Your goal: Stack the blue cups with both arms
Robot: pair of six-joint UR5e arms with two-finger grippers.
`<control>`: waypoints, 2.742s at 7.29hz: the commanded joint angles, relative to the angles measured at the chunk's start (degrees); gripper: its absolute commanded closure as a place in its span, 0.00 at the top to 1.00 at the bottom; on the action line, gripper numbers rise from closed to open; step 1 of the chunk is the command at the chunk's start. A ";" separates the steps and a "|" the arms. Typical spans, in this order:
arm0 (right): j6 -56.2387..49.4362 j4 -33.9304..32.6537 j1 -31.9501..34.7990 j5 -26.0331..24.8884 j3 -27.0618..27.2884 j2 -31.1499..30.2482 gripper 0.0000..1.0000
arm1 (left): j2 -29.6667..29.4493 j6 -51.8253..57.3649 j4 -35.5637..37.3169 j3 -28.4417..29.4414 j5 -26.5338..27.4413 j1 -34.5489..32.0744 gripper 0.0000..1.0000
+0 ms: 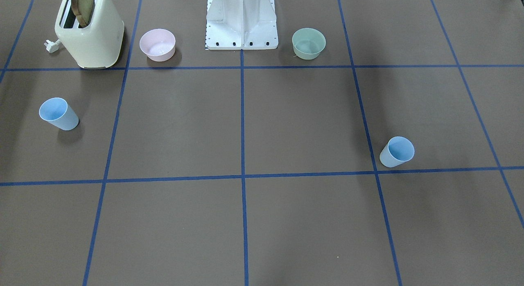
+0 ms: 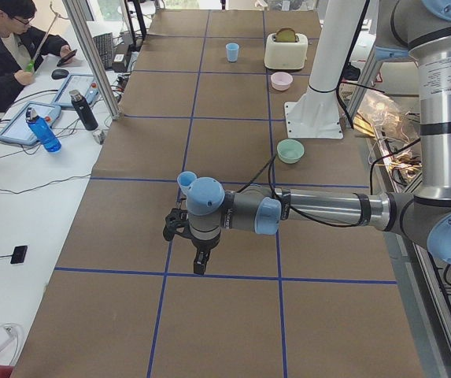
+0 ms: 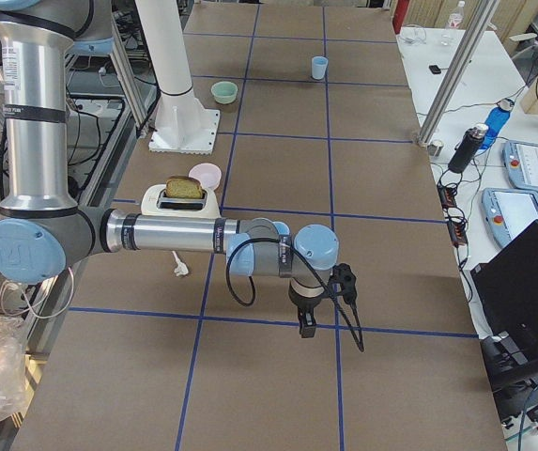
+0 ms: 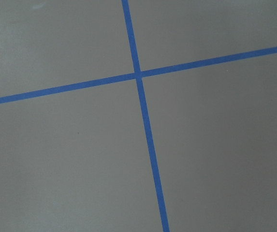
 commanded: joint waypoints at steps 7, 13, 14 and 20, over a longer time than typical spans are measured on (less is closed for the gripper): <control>0.21 2.20 1.47 -0.30 6.64 3.79 1.00 | -7.33 -0.57 -10.08 0.30 -0.63 -0.35 1.00; 10.02 7.19 -1.85 0.32 7.16 5.56 1.00 | -12.72 -28.64 -16.32 1.28 0.06 12.08 1.00; 12.93 8.52 -3.35 0.05 7.16 5.47 1.00 | -12.89 -37.48 -19.05 1.28 1.72 16.48 0.99; 13.49 8.97 -3.72 -0.39 6.98 4.95 1.00 | -20.36 -47.33 -21.53 8.30 15.10 30.50 0.80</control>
